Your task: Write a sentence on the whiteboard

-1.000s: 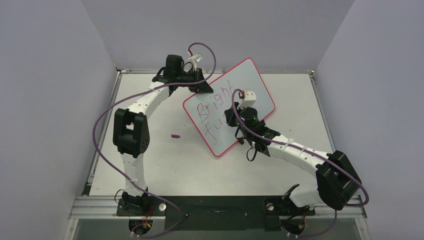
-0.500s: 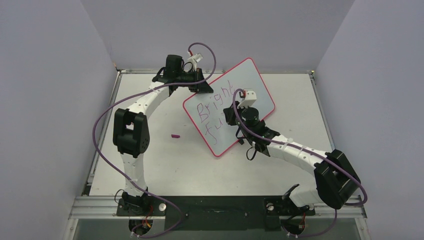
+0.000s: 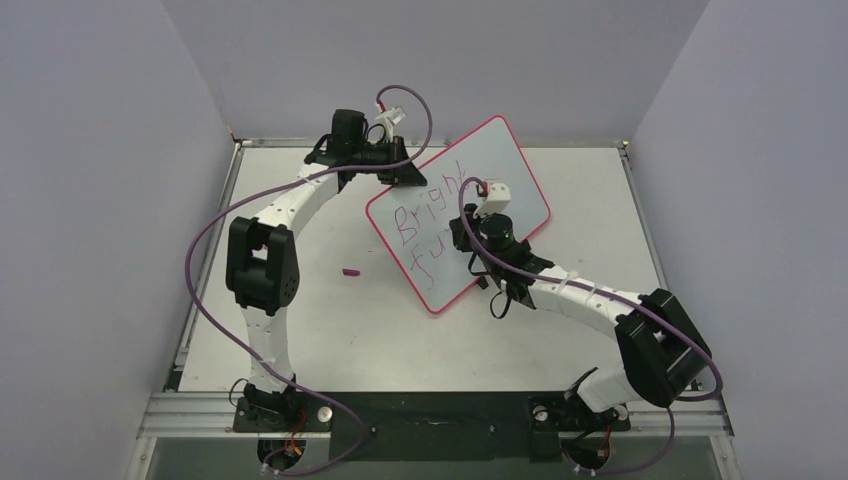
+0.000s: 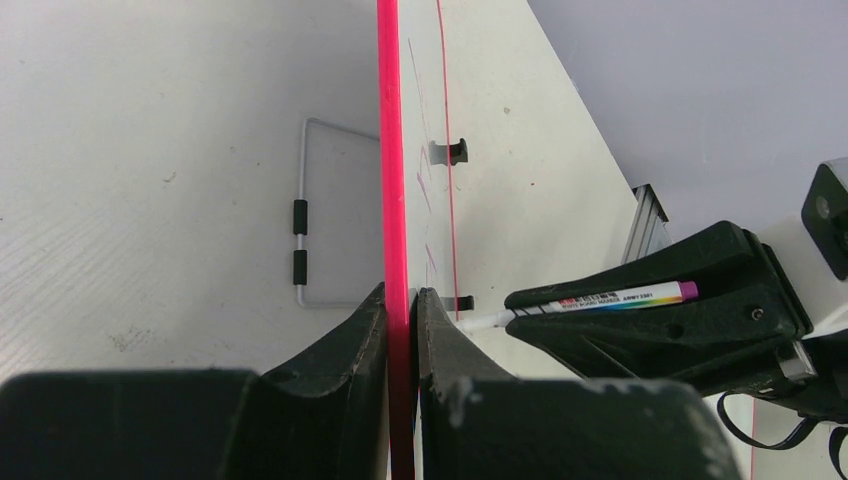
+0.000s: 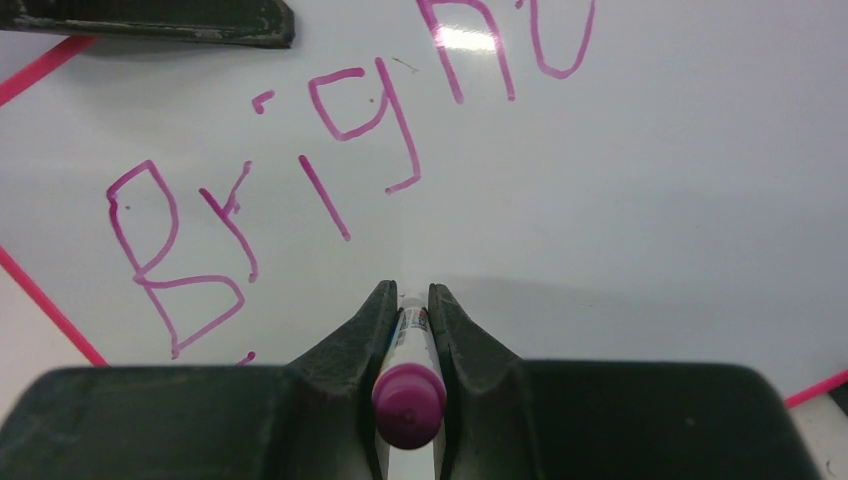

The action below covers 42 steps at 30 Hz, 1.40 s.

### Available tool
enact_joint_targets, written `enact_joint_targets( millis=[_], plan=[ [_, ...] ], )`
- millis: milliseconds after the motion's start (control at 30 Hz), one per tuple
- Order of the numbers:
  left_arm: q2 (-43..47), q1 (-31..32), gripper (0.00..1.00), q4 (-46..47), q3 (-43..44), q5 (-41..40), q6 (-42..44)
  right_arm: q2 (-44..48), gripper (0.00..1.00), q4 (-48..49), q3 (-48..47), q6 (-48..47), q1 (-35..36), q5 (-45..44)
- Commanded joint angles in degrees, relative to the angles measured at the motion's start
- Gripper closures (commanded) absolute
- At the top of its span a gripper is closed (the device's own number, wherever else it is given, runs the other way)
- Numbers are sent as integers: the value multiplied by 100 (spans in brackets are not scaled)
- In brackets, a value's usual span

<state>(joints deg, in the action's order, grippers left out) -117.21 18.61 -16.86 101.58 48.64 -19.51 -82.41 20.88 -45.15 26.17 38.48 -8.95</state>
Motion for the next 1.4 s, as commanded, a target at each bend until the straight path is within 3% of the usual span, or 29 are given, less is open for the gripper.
enact_joint_targets(
  millis=[0,500,1033,1367],
  plan=[
    [277,81,100,420,16,153,246,-26,100,-129,-228,-197,-115,-404],
    [238,86,100,465,31,170,205,137,100,-129,-443,-203,-221,-123],
    [247,86,100,469,20,183,202,-315,100,135,-811,91,-209,237],
    [249,81,100,474,28,190,193,-227,100,112,-537,137,-199,267]
  ],
)
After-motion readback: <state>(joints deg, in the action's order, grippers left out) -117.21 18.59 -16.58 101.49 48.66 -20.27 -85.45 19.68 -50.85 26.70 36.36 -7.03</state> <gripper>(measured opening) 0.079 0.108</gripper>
